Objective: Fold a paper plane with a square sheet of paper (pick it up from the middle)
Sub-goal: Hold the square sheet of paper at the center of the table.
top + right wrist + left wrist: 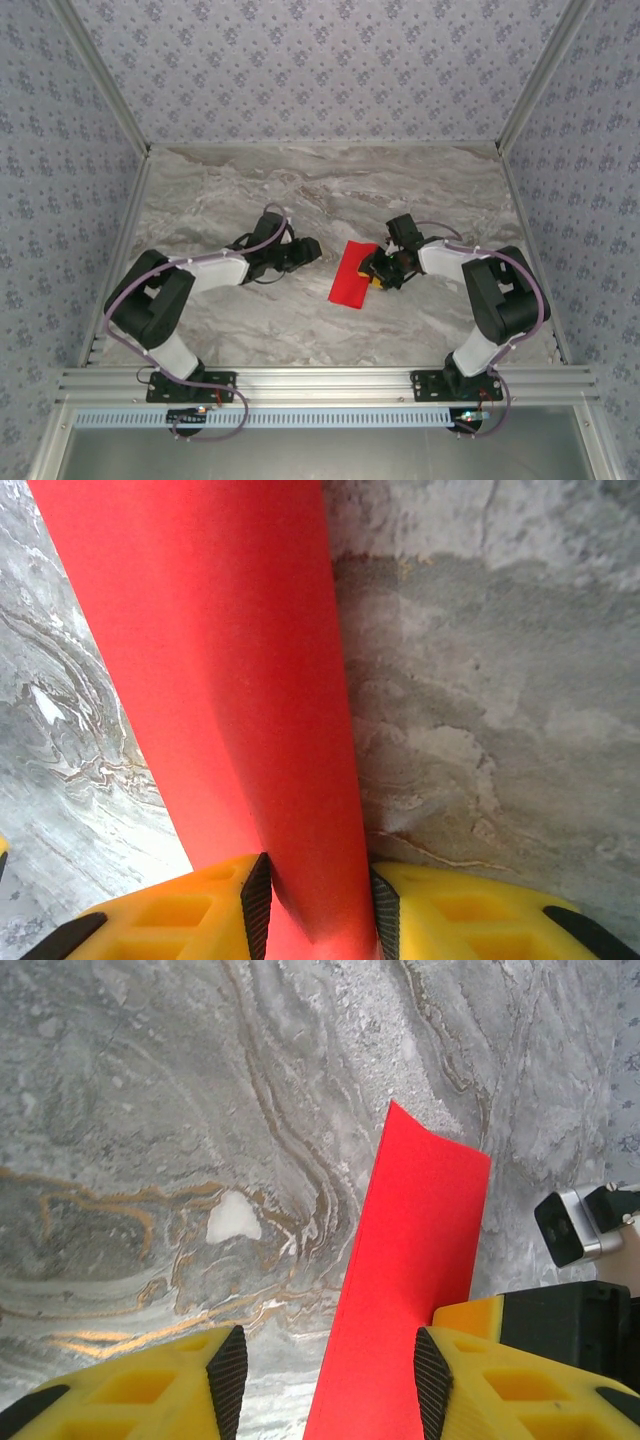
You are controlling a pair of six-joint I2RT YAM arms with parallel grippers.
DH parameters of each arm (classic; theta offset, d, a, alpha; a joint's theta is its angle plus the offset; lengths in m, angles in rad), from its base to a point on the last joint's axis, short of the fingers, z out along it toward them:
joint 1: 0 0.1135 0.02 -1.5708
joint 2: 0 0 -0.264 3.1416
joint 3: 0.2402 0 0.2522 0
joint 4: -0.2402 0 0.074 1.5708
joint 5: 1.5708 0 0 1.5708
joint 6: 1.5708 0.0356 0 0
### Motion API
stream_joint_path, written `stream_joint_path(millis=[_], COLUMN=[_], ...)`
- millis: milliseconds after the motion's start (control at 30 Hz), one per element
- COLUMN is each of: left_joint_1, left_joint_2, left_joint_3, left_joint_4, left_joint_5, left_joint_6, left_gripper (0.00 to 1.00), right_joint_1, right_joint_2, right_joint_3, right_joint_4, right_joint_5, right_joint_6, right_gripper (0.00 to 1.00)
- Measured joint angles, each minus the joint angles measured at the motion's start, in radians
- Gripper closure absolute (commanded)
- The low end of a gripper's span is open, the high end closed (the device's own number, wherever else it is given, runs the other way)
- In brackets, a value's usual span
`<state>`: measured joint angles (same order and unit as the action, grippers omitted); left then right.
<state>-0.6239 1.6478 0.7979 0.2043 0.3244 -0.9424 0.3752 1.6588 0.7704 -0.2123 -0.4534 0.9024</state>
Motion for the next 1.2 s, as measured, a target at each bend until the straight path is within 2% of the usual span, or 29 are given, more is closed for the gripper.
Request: stream_joint_path(millis=[367, 600, 933, 1200], left_joint_1=[-0.036, -0.061, -0.078, -0.092], left_joint_2=[0.066, 0.117, 0.208, 0.256], left_joint_3=[0.083, 0.126, 0.187, 0.228], left_joint_4=[-0.008, -0.015, -0.026, -0.048], left_joint_5=[0.030, 0.067, 0.155, 0.189], left_joint_6=[0.072, 0.090, 0.108, 0.116], left_gripper=[0.51, 0.59, 0.75, 0.80], right_joint_1=[-0.008, -0.008, -0.008, -0.006], right_joint_2=[0.034, 0.046, 0.061, 0.076], right_joint_3=[0.030, 0.044, 0.060, 0.077], right_joint_4=[-0.045, -0.063, -0.085, -0.113], right_joint_5=[-0.019, -0.022, -0.022, -0.022], right_joint_6=[0.008, 0.018, 0.018, 0.009], right_gripper=[0.58, 0.59, 0.59, 0.60])
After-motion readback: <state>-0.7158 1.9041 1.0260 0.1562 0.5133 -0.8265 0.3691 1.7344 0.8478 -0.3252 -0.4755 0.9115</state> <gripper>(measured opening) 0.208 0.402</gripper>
